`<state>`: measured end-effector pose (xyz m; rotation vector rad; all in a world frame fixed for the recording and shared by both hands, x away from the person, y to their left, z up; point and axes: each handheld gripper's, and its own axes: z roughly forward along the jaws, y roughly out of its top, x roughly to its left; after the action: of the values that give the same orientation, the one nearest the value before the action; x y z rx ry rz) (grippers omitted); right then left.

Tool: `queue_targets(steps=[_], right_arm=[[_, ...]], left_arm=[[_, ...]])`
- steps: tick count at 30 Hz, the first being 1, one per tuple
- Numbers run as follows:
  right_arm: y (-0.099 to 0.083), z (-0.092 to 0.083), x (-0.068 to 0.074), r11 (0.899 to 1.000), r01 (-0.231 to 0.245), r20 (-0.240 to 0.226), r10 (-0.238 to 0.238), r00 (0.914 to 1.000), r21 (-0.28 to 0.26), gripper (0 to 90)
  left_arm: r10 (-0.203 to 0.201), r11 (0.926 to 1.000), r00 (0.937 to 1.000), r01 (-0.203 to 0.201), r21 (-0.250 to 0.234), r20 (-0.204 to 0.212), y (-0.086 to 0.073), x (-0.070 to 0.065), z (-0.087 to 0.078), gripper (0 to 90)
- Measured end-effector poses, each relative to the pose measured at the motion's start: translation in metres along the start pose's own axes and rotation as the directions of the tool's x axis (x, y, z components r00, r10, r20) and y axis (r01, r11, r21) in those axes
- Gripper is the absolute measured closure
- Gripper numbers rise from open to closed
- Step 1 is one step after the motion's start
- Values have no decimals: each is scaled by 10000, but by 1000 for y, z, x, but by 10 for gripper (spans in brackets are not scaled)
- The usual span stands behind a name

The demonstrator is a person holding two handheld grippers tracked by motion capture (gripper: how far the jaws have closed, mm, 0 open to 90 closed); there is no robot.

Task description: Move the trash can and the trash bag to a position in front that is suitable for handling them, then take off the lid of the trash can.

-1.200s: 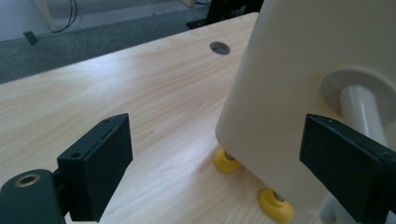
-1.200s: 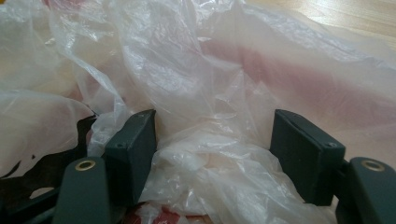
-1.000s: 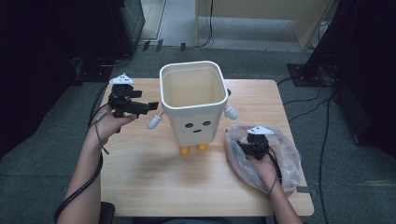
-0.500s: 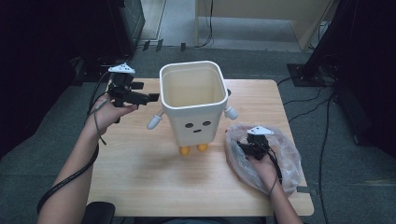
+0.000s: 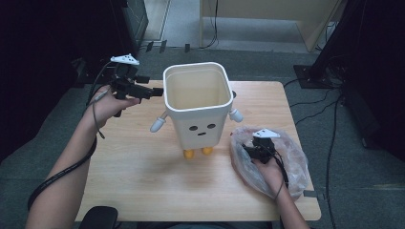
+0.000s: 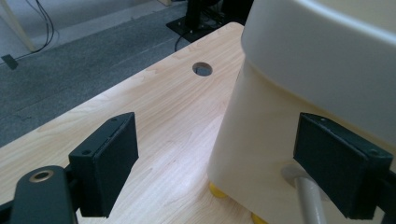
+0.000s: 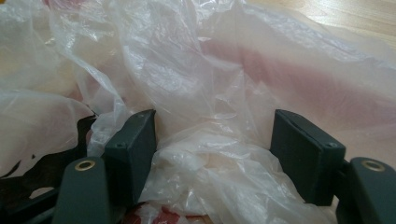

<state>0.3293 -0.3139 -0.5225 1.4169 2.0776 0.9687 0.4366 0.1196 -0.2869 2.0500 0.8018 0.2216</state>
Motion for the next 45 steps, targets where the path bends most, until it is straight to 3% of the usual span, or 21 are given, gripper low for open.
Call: queue_targets(steps=[7,26,39,45], right_arm=[[0,0,0,10000,12,6,-12,10000,-5,317],[0,0,0,10000,5,-7,-5,10000,2,317],[0,0,0,10000,8,-12,-8,10000,1,317],[0,0,0,10000,8,-14,-8,10000,-1,316]], left_arm=[[-117,9999,9998,118,-90,178,14,5,-7,141],[355,9990,9994,-356,-279,-44,51,-5,-26,142],[610,9981,9980,-608,-90,193,60,-15,-6,142],[1055,9944,9941,-1055,3,256,60,-17,6,141]])
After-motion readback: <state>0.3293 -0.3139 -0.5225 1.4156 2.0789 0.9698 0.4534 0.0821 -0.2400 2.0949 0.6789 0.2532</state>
